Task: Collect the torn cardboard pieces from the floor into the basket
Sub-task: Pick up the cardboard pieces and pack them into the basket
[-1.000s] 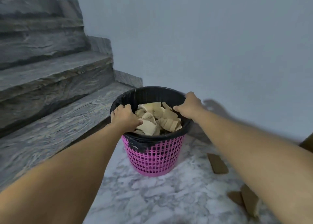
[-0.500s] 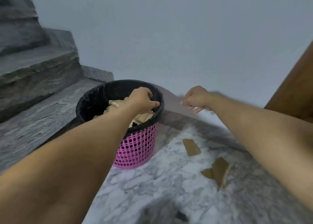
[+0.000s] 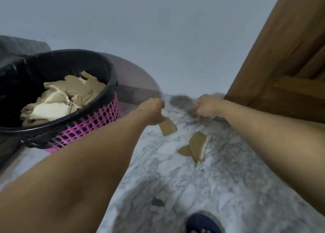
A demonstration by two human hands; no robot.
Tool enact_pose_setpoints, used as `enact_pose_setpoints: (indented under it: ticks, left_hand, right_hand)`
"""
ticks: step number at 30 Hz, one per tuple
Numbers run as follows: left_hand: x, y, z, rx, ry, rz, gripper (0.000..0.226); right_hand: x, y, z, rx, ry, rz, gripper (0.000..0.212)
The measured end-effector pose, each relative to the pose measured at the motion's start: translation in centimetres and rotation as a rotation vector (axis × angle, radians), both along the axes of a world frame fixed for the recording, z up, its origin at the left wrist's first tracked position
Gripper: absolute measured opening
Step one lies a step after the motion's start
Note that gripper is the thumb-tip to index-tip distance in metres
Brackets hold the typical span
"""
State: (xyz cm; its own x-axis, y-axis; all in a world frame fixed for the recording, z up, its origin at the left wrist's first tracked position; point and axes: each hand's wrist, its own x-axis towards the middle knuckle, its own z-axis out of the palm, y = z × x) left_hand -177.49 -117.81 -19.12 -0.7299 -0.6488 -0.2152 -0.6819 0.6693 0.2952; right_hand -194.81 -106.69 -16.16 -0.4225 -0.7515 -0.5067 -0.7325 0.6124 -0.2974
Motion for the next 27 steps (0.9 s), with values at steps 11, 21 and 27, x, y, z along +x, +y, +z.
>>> enact_pose_setpoints:
  ticks: [11,21,27]
  left_hand:
    - [-3.7,0.4,-13.9,0.035,-0.153,-0.205,0.076]
    - [-7.4,-2.5,-16.8,-0.139,-0.238,-0.281,0.052]
    - [-7.2,-3.5,-16.4,-0.203,-0.197,-0.25,0.05]
  right_hand:
    - [-3.0,3.2,-17.0,0.179,0.269,0.572,0.056]
    - [-6.1,2.0,-16.9,0.198,0.109,0.437,0.035]
    - [-2.6,1.9,-17.7,0.089,0.044,0.458,0.062]
